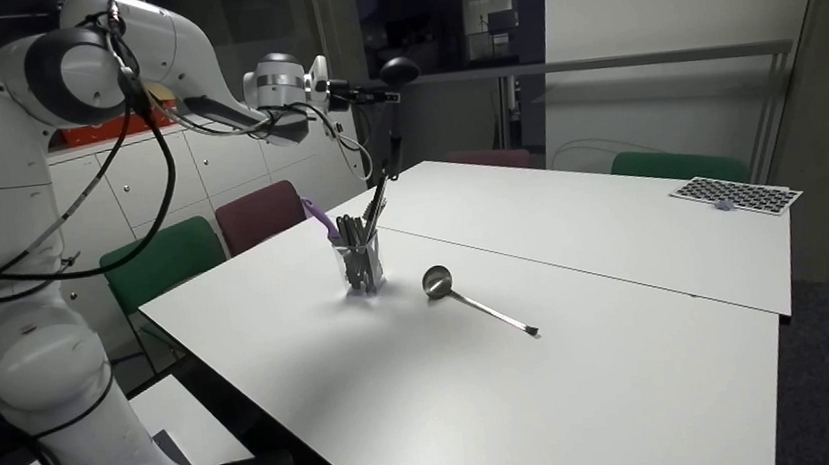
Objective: Pick up the spoon and put it in the cup
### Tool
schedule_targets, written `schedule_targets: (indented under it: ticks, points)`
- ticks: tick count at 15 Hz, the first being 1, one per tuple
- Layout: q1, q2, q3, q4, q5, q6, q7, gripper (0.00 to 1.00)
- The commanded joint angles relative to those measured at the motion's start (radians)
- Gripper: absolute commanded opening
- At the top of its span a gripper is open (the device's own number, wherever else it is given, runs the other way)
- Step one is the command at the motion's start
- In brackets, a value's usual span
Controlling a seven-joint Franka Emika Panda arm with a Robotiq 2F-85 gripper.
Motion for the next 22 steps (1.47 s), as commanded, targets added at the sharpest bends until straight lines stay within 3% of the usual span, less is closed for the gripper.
schedule_targets:
  ticks: [1, 9, 22]
  points:
    - [0.018, -0.006, 0.012, 0.025, -0.012, 0.013, -0.033, 0.02]
    - [0.053, -0.049, 0.053, -0.068, 0.097, 0.006, -0.129, 0.02]
    - [0.083, -0.191, 0.077, -0.263, 0.158, -0.022, -0.115, 0.02]
